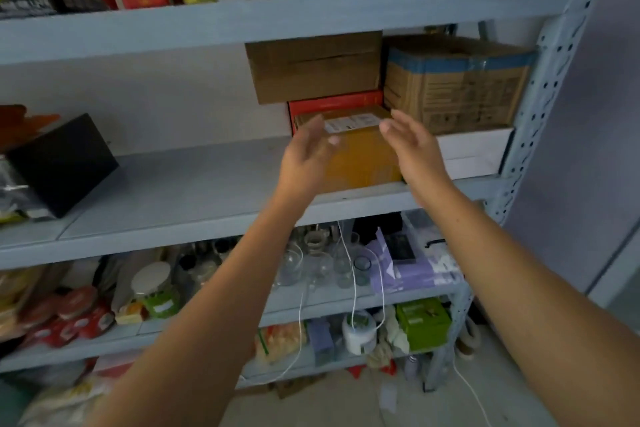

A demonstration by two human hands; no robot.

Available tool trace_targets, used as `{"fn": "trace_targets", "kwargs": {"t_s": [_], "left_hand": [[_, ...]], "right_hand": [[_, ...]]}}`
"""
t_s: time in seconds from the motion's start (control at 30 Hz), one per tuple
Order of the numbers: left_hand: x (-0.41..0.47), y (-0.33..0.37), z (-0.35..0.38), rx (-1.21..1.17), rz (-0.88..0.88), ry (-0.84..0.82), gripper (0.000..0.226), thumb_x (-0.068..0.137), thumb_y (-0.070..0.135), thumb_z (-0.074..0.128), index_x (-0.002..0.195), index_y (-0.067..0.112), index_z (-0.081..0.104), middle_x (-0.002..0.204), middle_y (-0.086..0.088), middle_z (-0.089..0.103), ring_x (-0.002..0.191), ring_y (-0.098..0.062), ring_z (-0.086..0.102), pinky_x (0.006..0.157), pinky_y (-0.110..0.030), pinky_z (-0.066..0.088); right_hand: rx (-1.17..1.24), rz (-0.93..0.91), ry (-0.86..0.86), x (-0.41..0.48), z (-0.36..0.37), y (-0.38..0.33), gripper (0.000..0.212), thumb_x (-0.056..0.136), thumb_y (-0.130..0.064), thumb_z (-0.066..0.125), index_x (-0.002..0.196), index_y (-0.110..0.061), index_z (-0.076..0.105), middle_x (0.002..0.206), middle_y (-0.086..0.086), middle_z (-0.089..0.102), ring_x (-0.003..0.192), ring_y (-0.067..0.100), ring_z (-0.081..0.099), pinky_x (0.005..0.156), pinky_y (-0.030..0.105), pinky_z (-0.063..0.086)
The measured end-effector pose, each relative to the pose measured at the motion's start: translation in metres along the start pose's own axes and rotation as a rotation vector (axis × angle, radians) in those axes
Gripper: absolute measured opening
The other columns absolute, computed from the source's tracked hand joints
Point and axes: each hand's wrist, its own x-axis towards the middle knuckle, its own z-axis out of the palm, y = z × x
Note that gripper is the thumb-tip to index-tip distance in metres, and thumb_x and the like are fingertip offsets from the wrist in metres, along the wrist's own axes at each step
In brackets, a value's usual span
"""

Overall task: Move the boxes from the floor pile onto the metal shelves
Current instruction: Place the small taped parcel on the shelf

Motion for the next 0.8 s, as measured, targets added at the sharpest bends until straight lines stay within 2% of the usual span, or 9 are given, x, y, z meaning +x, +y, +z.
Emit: {"fn": "trace_targets", "kwargs": {"t_s": [0.07,0.13,0.27,0.43,0.6,0.73,0.8], "left_hand": [[-0.012,0.01,0.0,-0.007,0.043,-0.042,0.053,0.099,0.03,0.058,0.148,0.02,0.041,0.148,0.005,0.048,0.132,-0.006,0.046,0.102,-0.015,0.04],[-0.017,0.018,0.0,-0.023,0.032,-0.061,0.051,0.1,0.03,0.055,0.149,0.022,0.042,0.149,0.005,0.048,0.132,-0.004,0.045,0.102,-0.013,0.04],[-0.023,0.042,-0.001,-0.056,0.021,-0.073,0.049,0.101,0.028,0.053,0.149,0.024,0.042,0.149,0.004,0.047,0.134,-0.01,0.046,0.109,-0.027,0.04],[-0.04,0.059,0.013,-0.098,0.042,-0.125,0.046,0.101,0.028,0.052,0.146,0.025,0.044,0.146,0.006,0.05,0.133,-0.009,0.048,0.114,-0.038,0.039],[-0.072,0.066,0.042,-0.194,0.034,-0.184,0.043,0.1,0.028,0.054,0.143,0.025,0.049,0.14,0.008,0.055,0.127,-0.006,0.052,0.112,-0.034,0.04],[-0.095,0.077,0.065,-0.189,0.051,-0.245,0.041,0.101,0.028,0.053,0.142,0.025,0.049,0.133,0.014,0.057,0.12,-0.001,0.053,0.11,-0.032,0.04],[-0.106,0.085,0.078,-0.188,0.048,-0.262,0.042,0.1,0.03,0.054,0.142,0.026,0.05,0.137,0.012,0.057,0.124,-0.004,0.053,0.108,-0.032,0.042]], "right_hand": [[0.01,-0.029,-0.016,-0.015,0.0,-0.01,0.053,0.093,-0.046,0.061,0.141,-0.029,0.049,0.132,-0.013,0.057,0.115,-0.001,0.054,0.097,0.021,0.043],[0.015,-0.03,-0.031,-0.025,-0.001,-0.016,0.055,0.092,-0.048,0.06,0.142,-0.029,0.047,0.137,-0.012,0.055,0.117,0.001,0.053,0.1,0.025,0.044],[0.002,-0.066,-0.009,-0.034,-0.01,-0.036,0.056,0.092,-0.049,0.06,0.142,-0.029,0.048,0.14,-0.009,0.054,0.123,0.005,0.052,0.109,0.04,0.043],[-0.036,-0.109,0.058,-0.062,-0.036,-0.053,0.055,0.092,-0.048,0.06,0.142,-0.028,0.047,0.141,-0.007,0.054,0.125,0.007,0.053,0.108,0.041,0.045],[-0.06,-0.12,0.12,-0.096,-0.069,-0.056,0.054,0.094,-0.044,0.06,0.143,-0.025,0.047,0.142,-0.005,0.054,0.125,0.007,0.053,0.107,0.04,0.046],[-0.081,-0.114,0.181,-0.119,-0.098,-0.061,0.05,0.093,-0.044,0.061,0.138,-0.028,0.051,0.137,-0.007,0.056,0.125,0.01,0.053,0.108,0.044,0.044],[-0.086,-0.112,0.197,-0.131,-0.116,-0.065,0.051,0.091,-0.047,0.062,0.138,-0.03,0.051,0.135,-0.009,0.056,0.126,0.011,0.053,0.109,0.045,0.044]]}}
